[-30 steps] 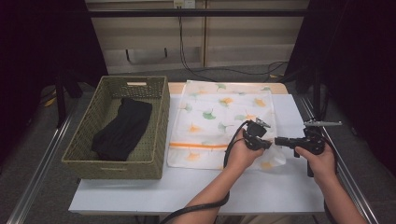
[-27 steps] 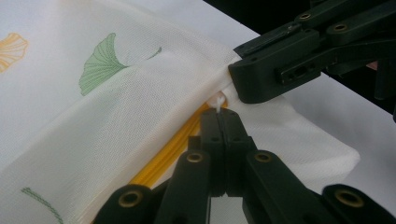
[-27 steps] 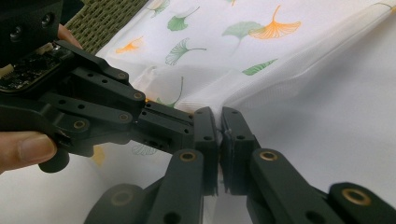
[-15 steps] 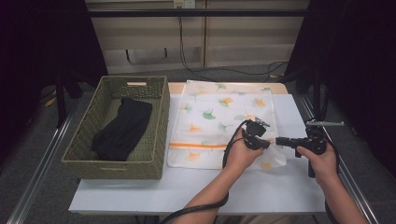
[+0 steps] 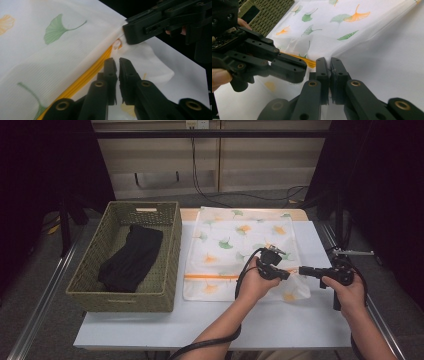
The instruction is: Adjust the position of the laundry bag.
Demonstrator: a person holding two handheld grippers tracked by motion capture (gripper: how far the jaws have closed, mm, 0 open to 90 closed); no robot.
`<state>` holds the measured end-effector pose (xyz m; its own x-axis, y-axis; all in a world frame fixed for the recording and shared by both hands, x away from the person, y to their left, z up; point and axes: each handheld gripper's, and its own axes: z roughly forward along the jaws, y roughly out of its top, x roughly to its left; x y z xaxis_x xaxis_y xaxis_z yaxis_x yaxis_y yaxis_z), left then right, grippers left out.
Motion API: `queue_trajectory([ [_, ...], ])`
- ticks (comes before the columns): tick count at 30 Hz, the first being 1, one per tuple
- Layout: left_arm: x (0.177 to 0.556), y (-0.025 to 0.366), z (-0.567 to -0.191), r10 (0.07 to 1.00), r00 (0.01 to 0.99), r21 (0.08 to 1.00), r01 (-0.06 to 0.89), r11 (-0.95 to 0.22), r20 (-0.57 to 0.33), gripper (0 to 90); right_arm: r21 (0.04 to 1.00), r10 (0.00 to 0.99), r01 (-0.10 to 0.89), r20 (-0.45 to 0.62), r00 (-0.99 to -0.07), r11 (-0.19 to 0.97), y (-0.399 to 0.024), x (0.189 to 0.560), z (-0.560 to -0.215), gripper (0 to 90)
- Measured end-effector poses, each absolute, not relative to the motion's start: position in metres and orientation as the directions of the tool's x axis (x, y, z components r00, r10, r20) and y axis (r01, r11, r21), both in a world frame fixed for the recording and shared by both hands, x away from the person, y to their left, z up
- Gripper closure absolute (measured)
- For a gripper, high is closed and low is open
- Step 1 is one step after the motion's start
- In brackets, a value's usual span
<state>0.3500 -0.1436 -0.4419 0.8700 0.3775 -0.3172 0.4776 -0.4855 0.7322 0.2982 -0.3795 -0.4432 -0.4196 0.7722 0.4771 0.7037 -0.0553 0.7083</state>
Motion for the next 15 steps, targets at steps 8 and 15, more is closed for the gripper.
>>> queue_trajectory([
  [8, 0.351, -0.150, -0.448, 0.378, 0.874, 0.742, 0.468, -0.481, -0.306, 76.8, 0.707, 0.765, 0.705, 0.486, -0.423, -0.059, -0.378, 0.298, -0.443, 86.8],
  [15, 0.351, -0.154, -0.451, 0.396, 0.864, 0.743, 0.480, -0.467, -0.310, 87.2, 0.709, 0.760, 0.703, 0.486, -0.433, -0.053, -0.375, 0.300, -0.443, 86.9],
])
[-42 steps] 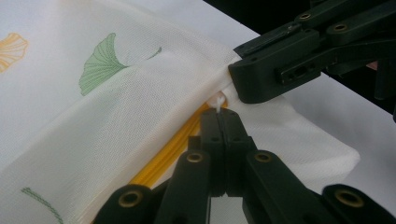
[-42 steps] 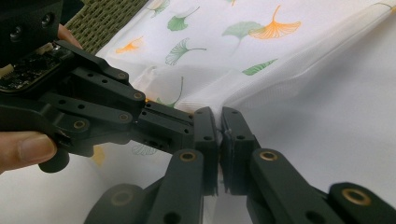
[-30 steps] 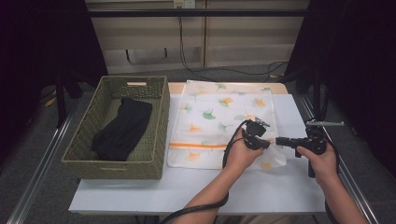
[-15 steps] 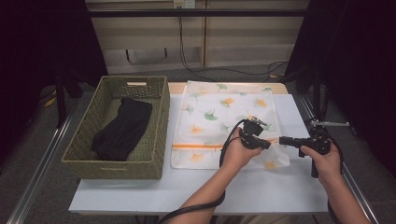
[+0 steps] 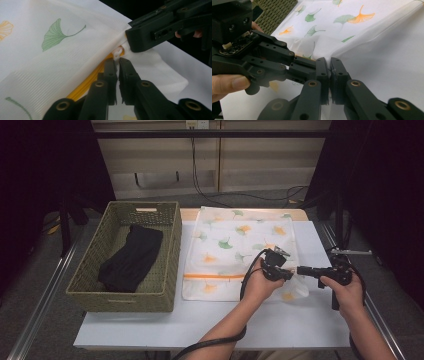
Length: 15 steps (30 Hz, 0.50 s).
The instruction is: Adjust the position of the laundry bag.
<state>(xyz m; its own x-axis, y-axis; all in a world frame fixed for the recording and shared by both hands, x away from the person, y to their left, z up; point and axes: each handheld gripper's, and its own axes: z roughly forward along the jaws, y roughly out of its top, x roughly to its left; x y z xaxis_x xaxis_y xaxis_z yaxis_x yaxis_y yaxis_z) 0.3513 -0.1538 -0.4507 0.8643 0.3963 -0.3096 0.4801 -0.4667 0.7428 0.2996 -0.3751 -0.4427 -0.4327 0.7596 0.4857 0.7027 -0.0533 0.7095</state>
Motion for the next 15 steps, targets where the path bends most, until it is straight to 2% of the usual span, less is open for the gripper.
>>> queue_trajectory([
  [1, 0.3515, -0.1538, -0.4503, 0.399, 0.865, 0.746, 0.477, -0.465, -0.305, 89.5, 0.707, 0.757, 0.704, 0.491, -0.431, -0.057, -0.3746, 0.2994, -0.4422, 86.9],
  [15, 0.3489, -0.1524, -0.4468, 0.429, 0.845, 0.721, 0.511, -0.468, -0.321, 90.0, 0.706, 0.755, 0.705, 0.495, -0.430, -0.061, -0.3726, 0.2986, -0.4417, 86.9],
])
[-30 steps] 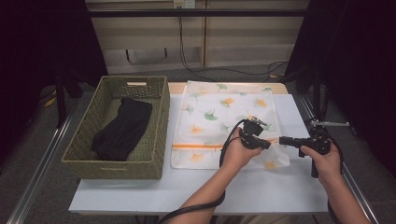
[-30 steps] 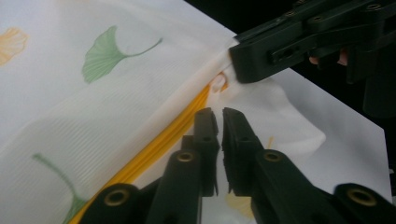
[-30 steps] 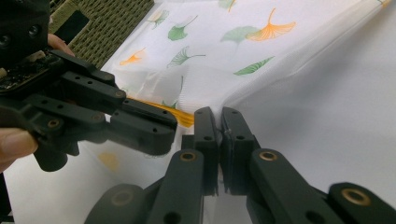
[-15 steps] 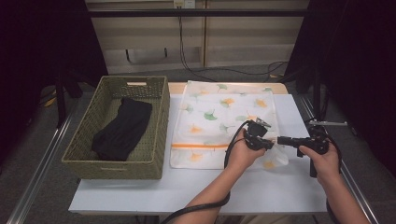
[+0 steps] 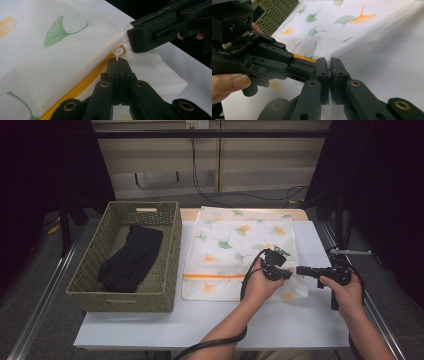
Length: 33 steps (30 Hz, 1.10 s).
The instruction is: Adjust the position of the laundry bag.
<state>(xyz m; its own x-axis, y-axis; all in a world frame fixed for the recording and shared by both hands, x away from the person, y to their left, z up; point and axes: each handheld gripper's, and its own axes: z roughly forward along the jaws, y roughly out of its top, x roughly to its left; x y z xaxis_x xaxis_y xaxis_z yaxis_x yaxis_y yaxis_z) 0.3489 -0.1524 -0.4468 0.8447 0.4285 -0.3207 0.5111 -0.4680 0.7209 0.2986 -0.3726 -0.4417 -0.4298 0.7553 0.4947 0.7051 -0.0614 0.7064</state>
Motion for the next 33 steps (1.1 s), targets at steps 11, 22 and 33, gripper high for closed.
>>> queue_trajectory([
  [11, 0.353, -0.143, -0.447, 0.451, 0.836, 0.698, 0.525, -0.487, -0.314, 90.0, 0.703, 0.746, 0.706, 0.517, -0.420, -0.089, -0.379, 0.297, -0.441, 87.0],
  [22, 0.359, -0.131, -0.450, 0.468, 0.825, 0.679, 0.541, -0.496, -0.316, 90.0, 0.701, 0.759, 0.707, 0.511, -0.402, -0.097, -0.387, 0.292, -0.443, 86.9],
  [33, 0.361, -0.125, -0.447, 0.474, 0.822, 0.669, 0.548, -0.503, -0.317, 90.0, 0.701, 0.764, 0.708, 0.505, -0.401, -0.092, -0.387, 0.293, -0.444, 87.0],
])
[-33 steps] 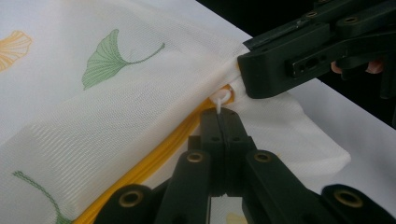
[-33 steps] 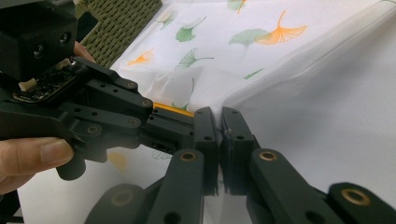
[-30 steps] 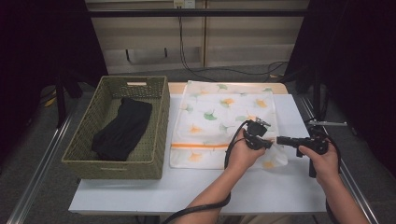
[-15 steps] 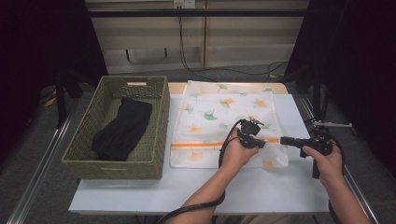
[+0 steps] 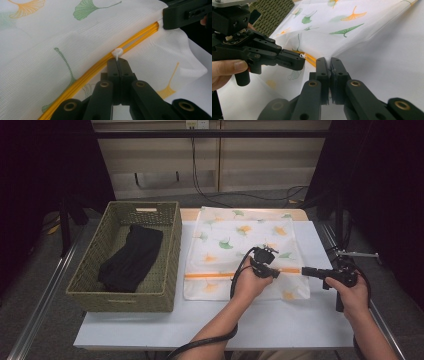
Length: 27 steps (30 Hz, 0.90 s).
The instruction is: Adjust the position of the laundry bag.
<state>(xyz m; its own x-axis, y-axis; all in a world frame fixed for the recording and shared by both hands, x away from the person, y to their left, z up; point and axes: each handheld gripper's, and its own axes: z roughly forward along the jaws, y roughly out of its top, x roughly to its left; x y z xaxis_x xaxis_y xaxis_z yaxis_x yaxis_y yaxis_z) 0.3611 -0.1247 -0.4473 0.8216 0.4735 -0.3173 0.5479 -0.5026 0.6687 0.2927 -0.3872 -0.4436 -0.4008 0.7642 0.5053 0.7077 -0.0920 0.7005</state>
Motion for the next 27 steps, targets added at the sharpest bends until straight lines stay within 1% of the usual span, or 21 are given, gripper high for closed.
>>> queue_trajectory([
  [21, 0.3614, -0.1226, -0.4470, 0.468, 0.826, 0.656, 0.545, -0.522, -0.314, 90.0, 0.702, 0.770, 0.708, 0.492, -0.406, -0.076, -0.3867, 0.2939, -0.4426, 87.0],
  [22, 0.3606, -0.1237, -0.4471, 0.476, 0.818, 0.659, 0.556, -0.506, -0.324, 90.0, 0.702, 0.770, 0.708, 0.493, -0.405, -0.077, -0.3872, 0.2944, -0.4424, 87.0],
  [27, 0.3602, -0.1226, -0.4458, 0.475, 0.818, 0.658, 0.555, -0.509, -0.323, 90.0, 0.711, 0.770, 0.699, 0.486, -0.413, -0.074, -0.3881, 0.2956, -0.4420, 86.9],
])
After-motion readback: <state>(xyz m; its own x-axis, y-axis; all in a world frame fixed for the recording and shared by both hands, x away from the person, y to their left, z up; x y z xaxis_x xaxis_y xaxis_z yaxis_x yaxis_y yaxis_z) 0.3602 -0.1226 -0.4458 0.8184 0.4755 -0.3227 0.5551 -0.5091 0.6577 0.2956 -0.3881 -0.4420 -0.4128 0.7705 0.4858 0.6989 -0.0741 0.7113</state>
